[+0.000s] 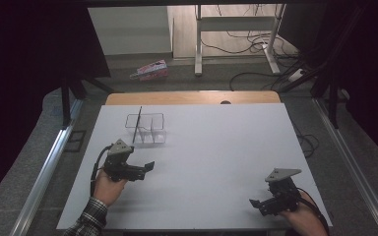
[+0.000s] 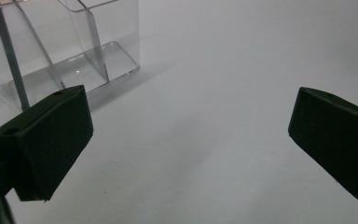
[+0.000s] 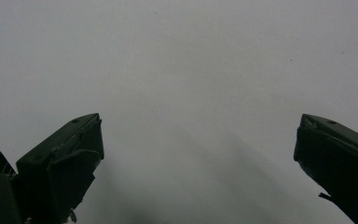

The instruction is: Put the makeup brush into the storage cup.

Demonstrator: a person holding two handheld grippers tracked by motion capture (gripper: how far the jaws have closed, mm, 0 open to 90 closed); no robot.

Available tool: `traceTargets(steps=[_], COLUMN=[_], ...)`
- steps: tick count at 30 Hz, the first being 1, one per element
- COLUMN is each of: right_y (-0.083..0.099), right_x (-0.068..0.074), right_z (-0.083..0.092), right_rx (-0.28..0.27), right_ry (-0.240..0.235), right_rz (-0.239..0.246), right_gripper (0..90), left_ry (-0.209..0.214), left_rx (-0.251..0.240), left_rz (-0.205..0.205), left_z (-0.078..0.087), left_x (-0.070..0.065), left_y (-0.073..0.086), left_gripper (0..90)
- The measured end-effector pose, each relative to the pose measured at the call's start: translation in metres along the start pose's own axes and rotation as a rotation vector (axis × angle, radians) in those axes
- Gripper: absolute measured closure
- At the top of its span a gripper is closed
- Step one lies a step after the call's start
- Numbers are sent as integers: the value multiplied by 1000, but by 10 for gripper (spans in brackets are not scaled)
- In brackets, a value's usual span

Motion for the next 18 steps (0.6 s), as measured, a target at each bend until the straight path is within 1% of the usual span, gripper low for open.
traceTargets(steps=[2, 7, 12, 18], right_y=[0, 0, 0, -1], right_x=[0, 0, -1, -3], right_z=[0, 0, 1, 2], right_rx=[0, -1, -3, -16], right_ry=[0, 1, 4, 26], right_rz=[0, -6, -9, -24], right_gripper=[13, 13, 7, 0], left_ry=[-2, -4, -19, -29], left_rx=[3, 1, 8, 10], left_rz=[-8, -4, -8, 5], left_z=[0, 3, 8, 16], left_x=[-1, -2, -2, -2], left_y=[1, 3, 8, 14], left_gripper=[0, 0, 1, 1])
Point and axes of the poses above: each handheld gripper's, and its own axes: z roughly backward along the jaws, y roughly out of its underside, x roughly to its left, the point moved 7 cm from there along -z, roughly forward along the jaws, and after that the axes turned 7 degrees about -z, right-handed, at the moved point
